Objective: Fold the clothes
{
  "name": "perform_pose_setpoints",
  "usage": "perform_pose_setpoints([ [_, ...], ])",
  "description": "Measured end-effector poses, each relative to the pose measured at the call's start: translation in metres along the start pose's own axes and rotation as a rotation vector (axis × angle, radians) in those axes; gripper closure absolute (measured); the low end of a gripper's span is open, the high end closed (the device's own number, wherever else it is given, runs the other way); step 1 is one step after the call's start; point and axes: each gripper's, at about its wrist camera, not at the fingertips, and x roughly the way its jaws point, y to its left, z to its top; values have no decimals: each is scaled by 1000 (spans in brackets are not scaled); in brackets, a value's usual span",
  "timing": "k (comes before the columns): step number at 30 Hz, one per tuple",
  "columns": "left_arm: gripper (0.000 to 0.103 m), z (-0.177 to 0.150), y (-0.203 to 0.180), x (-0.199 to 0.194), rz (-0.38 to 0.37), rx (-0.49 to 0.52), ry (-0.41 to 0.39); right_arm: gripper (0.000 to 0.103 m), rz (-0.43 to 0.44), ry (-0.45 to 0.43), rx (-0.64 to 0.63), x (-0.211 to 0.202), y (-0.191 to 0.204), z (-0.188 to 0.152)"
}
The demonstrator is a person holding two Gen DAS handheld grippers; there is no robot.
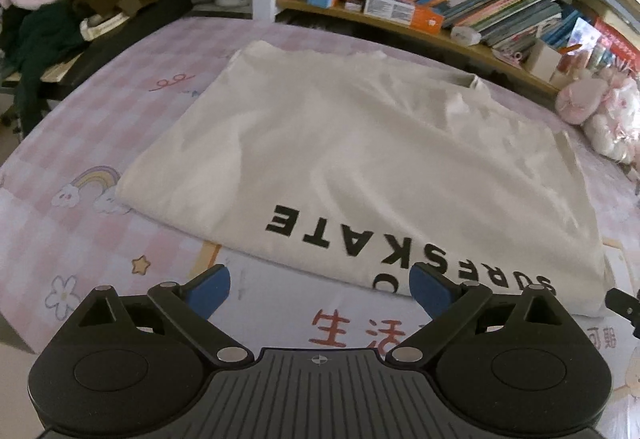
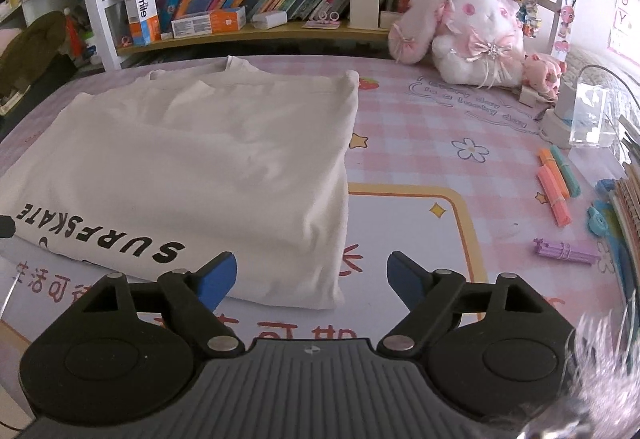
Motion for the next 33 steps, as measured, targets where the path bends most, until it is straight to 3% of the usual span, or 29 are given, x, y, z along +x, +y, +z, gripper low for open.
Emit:
perform_pose_setpoints([
  [9, 5, -1, 17, 5, -79, 133, 17, 20, -44, -1, 2, 0, 37, 1],
  [23, 5, 47, 126, 20, -206, 223, -12, 17, -142, 14, 2, 7, 166, 7],
  [28, 5, 60, 153, 29, -253, 212, -6, 17, -136, 32, -63, 12, 213, 8],
  [33, 5, 68, 178, 41, -296, 146, 21, 19, -6, 24, -263, 21, 268, 18],
])
